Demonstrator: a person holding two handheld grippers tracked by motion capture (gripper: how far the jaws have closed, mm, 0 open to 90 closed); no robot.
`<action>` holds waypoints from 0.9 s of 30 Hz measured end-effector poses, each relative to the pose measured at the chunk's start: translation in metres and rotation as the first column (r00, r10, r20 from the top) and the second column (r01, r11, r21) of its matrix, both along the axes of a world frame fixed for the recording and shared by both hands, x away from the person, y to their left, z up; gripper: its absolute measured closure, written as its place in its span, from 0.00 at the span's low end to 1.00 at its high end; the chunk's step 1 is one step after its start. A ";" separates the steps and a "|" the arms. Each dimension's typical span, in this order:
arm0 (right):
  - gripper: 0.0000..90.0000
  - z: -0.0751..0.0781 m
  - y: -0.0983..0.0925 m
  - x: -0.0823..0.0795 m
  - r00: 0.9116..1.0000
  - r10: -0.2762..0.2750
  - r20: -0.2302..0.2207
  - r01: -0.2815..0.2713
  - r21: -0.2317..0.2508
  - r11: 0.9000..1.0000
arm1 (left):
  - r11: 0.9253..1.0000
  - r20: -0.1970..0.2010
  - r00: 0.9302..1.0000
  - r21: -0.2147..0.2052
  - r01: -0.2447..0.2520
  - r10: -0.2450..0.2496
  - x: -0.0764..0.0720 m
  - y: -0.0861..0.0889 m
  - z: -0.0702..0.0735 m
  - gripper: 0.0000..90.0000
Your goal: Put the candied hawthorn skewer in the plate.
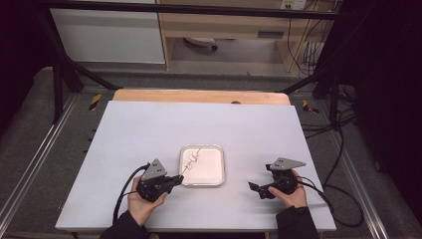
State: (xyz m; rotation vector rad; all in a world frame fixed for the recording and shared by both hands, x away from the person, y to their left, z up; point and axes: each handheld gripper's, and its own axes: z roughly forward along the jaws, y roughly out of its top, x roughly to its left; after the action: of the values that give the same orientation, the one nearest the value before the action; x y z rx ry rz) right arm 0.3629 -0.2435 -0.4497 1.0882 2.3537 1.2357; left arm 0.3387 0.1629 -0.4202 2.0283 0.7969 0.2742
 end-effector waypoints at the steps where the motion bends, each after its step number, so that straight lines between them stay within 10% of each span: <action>1: 0.01 0.000 -0.001 0.000 1.000 -0.005 -0.006 0.005 0.002 1.000 | 1.000 -0.002 1.000 0.005 -0.003 0.003 0.001 -0.001 0.000 0.98; 27: 0.01 -0.004 -0.005 -0.004 1.000 -0.004 -0.015 0.004 -0.004 1.000 | 0.987 -0.092 0.992 0.144 -0.073 0.087 0.043 -0.038 -0.007 0.98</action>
State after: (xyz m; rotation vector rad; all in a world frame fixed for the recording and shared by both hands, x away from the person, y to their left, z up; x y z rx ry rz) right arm 0.3589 -0.2487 -0.4536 1.1040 2.3626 1.2246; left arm 0.3818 0.1254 -0.4276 2.1575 0.9446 0.2852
